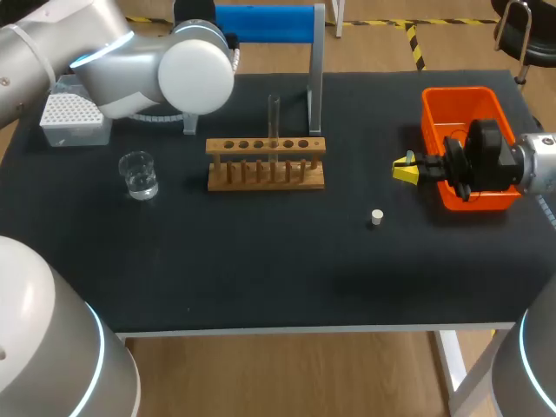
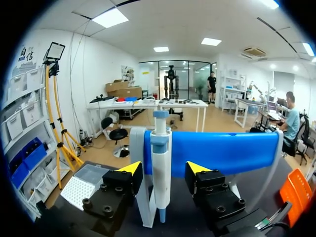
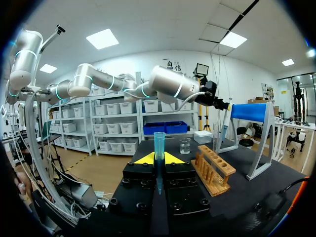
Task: Invert the test tube, pick up the pipette, mount the tip to pipette, aspirate from beaker and dispense into the tube, eject the tip, return the pipette, and cap with the stopper.
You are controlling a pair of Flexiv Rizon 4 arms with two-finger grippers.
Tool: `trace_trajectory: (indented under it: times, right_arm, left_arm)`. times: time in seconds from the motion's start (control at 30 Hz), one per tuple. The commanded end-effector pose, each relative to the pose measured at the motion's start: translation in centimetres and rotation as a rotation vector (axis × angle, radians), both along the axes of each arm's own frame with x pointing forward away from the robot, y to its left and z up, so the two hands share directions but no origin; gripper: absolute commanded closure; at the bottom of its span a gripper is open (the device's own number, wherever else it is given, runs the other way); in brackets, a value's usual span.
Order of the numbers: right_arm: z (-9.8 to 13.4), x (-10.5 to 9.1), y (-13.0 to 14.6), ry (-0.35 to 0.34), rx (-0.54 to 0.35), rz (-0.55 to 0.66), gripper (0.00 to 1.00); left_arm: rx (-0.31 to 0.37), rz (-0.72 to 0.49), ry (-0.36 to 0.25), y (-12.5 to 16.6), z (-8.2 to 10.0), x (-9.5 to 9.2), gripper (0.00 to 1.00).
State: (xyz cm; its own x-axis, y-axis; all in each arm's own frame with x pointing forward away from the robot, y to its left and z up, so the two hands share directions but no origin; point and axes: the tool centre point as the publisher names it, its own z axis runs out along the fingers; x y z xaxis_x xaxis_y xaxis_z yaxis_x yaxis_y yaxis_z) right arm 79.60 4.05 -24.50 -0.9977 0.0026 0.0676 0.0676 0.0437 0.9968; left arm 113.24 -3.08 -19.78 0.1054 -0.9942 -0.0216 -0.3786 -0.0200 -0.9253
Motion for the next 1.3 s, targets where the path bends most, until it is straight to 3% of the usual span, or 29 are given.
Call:
trace_trajectory:
  times: [0.03, 1.3]
  right_arm:
    - [0.0, 0.0, 0.0, -0.001, 0.000, -0.001, 1.00]
    - [0.0, 0.0, 0.0, -0.001, 0.000, -0.001, 1.00]
  left_arm:
    - [0.000, -0.007, 0.005, -0.1, -0.1, 0.8, 0.47]
    - [-0.004, -0.026, 0.002, 0.2, -0.4, 3.0, 0.50]
